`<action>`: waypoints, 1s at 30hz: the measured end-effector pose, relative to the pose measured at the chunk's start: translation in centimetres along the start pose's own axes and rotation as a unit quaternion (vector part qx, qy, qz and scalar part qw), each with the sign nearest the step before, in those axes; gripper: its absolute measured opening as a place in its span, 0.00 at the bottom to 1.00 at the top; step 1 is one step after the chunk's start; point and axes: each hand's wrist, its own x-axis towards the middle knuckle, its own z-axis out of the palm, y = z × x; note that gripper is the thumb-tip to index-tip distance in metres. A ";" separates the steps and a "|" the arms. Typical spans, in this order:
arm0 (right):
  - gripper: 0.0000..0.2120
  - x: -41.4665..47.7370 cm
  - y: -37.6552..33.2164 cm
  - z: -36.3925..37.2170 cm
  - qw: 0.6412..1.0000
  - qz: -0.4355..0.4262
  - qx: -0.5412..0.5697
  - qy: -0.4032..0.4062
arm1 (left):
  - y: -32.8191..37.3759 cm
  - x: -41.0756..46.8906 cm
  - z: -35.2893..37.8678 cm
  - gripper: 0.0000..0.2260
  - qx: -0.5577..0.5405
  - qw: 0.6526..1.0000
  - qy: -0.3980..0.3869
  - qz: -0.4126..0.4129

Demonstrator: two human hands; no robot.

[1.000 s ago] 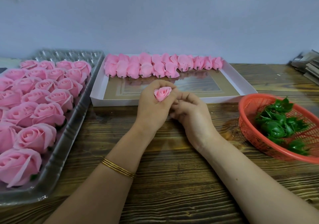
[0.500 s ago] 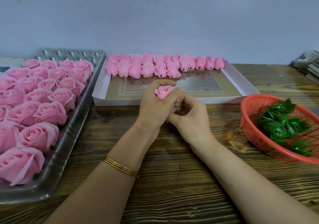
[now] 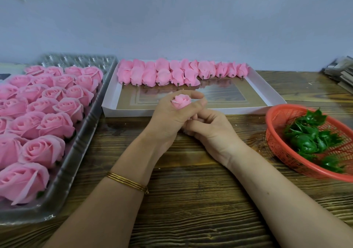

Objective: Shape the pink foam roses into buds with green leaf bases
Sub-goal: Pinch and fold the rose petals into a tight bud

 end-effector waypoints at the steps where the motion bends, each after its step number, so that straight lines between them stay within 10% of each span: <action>1: 0.10 0.0 0.0 0.0 1.000 -0.001 -0.004 0.001 | 0.0 0.0 0.1 0.05 -0.001 1.000 0.009 -0.001; 30: 0.16 -0.2 0.2 0.4 0.987 -0.063 -0.136 0.066 | -0.5 -0.2 0.4 0.05 0.023 0.998 0.043 0.033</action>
